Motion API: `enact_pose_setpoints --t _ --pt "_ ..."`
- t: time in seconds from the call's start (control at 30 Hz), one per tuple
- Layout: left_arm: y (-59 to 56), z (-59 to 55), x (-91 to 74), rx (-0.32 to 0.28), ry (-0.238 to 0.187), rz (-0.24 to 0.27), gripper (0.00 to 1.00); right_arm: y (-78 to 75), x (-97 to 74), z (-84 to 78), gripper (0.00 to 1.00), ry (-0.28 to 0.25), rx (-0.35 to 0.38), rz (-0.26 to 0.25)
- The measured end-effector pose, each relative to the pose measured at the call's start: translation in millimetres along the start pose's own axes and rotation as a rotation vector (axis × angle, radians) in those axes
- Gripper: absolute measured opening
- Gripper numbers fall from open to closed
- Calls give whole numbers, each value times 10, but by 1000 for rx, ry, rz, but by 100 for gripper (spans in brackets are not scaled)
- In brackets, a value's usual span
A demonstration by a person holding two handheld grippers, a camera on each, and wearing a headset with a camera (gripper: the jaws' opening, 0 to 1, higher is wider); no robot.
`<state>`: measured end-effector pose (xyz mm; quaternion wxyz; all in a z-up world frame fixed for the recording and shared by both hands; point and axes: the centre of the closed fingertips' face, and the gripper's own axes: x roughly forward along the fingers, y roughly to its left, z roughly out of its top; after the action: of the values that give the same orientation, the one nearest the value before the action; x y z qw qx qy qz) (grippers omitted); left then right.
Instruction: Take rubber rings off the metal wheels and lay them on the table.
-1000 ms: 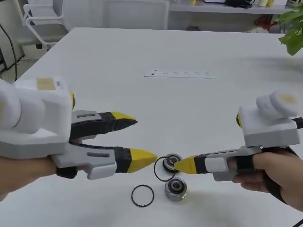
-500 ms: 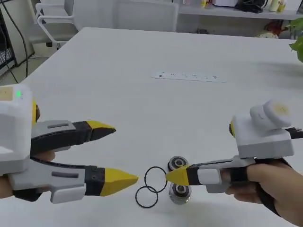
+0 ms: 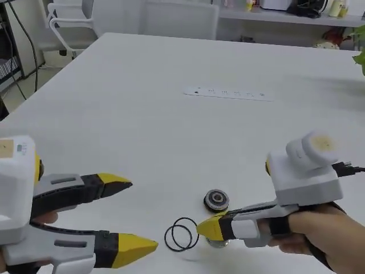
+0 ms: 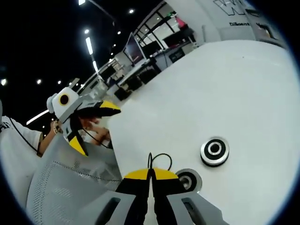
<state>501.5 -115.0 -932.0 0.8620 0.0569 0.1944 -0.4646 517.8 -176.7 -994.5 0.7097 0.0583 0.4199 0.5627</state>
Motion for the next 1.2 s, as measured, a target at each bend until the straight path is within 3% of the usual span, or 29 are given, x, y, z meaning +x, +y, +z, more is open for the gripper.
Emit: enact_pose_setpoints --t 0.17,0.33,0.6,0.77,1.2 --pt "-41 -21 49 18 14 -20 60 0 37 -43 0 23 -15 -5" --pt "-108 -131 82 13 56 -57 60 -20 47 -54 0 30 -42 -29" --pt "-126 -149 100 7 59 -70 60 -97 70 -72 0 52 -124 -94" --pt "-182 -172 119 22 74 -96 60 -128 70 -81 0 60 -152 -108" --pt "-168 -190 118 26 82 -92 60 -186 51 -32 5 43 -180 -137"
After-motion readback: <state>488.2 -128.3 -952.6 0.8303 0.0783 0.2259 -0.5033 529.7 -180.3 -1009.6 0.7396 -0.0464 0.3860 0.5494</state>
